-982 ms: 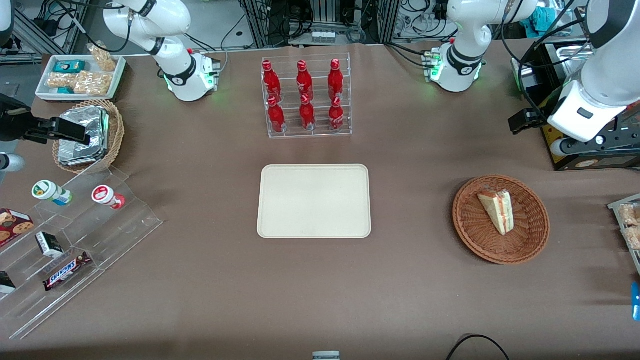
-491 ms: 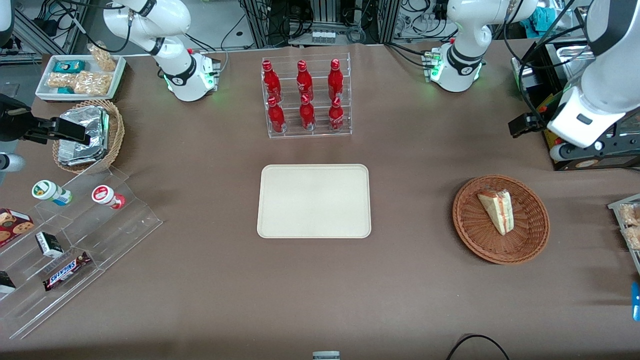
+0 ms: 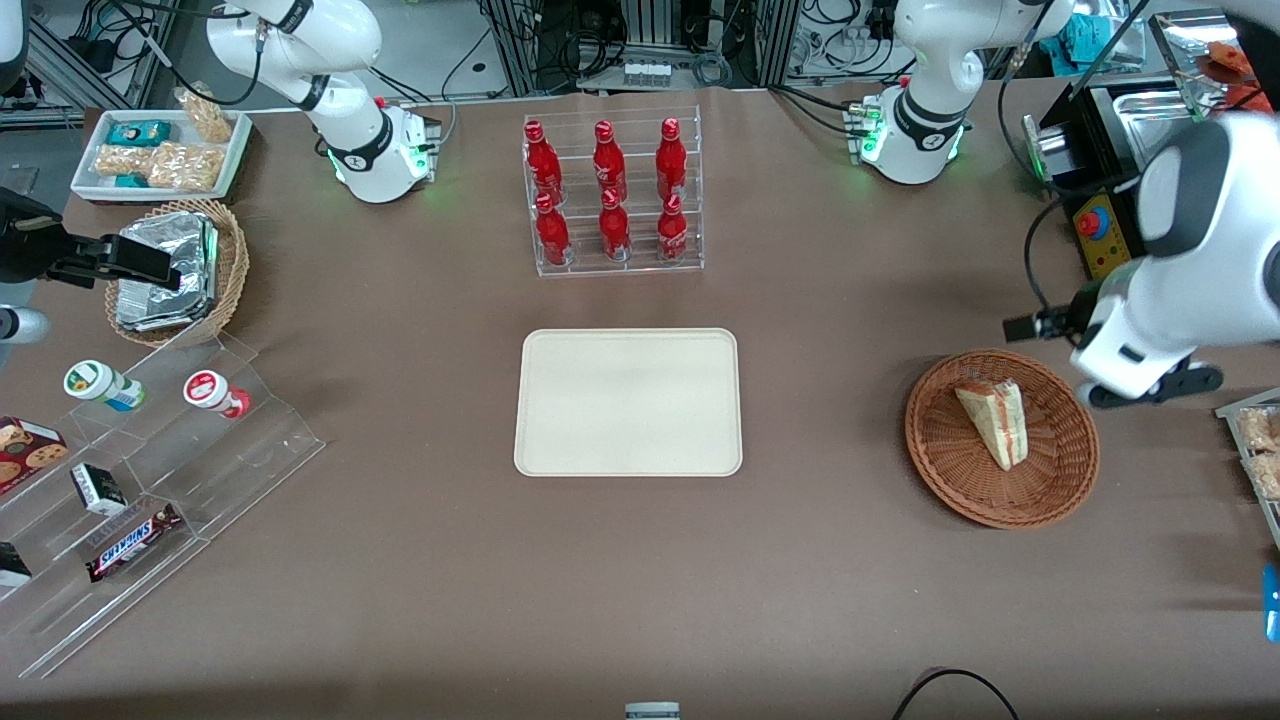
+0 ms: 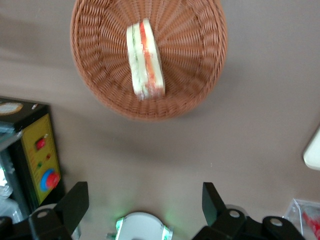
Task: Place sandwich from basket to tray
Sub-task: 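Lower the left gripper over the sandwich and close on it, then lift the sandwich and carry it over the cream tray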
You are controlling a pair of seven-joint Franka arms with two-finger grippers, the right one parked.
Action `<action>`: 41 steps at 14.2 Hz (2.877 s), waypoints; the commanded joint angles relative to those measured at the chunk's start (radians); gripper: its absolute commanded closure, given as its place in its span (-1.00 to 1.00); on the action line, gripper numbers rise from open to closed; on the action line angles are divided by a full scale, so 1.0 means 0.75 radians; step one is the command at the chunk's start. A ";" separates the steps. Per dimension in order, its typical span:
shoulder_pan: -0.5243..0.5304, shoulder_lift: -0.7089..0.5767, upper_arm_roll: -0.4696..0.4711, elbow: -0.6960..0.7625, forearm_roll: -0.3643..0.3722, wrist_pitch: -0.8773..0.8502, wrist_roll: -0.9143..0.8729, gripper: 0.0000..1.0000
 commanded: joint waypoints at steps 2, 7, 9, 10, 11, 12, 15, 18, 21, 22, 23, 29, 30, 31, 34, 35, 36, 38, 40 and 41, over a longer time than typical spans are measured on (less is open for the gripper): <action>0.011 -0.039 0.010 -0.238 -0.012 0.304 -0.063 -1.00; 0.037 0.012 0.012 -0.441 -0.008 0.685 -0.108 -1.00; 0.039 0.039 0.048 -0.485 -0.006 0.777 -0.106 -1.00; 0.039 0.055 0.057 -0.512 0.003 0.820 -0.098 -1.00; 0.039 0.076 0.057 -0.516 0.007 0.847 -0.098 -1.00; 0.041 0.102 0.057 -0.520 0.007 0.878 -0.100 -1.00; 0.076 0.158 0.059 -0.561 0.007 1.010 -0.088 -1.00; 0.082 0.182 0.059 -0.565 0.005 1.031 -0.092 -0.48; 0.097 0.182 0.057 -0.565 0.005 1.019 -0.098 0.53; 0.095 0.180 0.057 -0.555 0.005 1.013 -0.094 0.69; 0.095 0.174 0.055 -0.543 0.005 0.991 -0.094 0.72; -0.113 0.023 0.004 -0.394 0.003 0.635 -0.084 0.74; -0.181 0.025 -0.015 -0.359 0.001 0.602 -0.098 0.74; -0.260 0.037 -0.035 -0.314 -0.009 0.557 -0.108 0.74; -0.435 0.100 -0.045 -0.206 -0.056 0.451 -0.108 0.74; -0.502 0.155 -0.054 -0.145 -0.109 0.434 -0.123 0.74; -0.573 0.225 -0.054 -0.073 -0.146 0.432 -0.187 0.74; -0.694 0.398 -0.054 0.094 -0.143 0.434 -0.375 0.73; -0.821 0.542 -0.052 0.264 -0.130 0.430 -0.553 0.73; -0.860 0.599 -0.050 0.307 -0.124 0.436 -0.613 0.73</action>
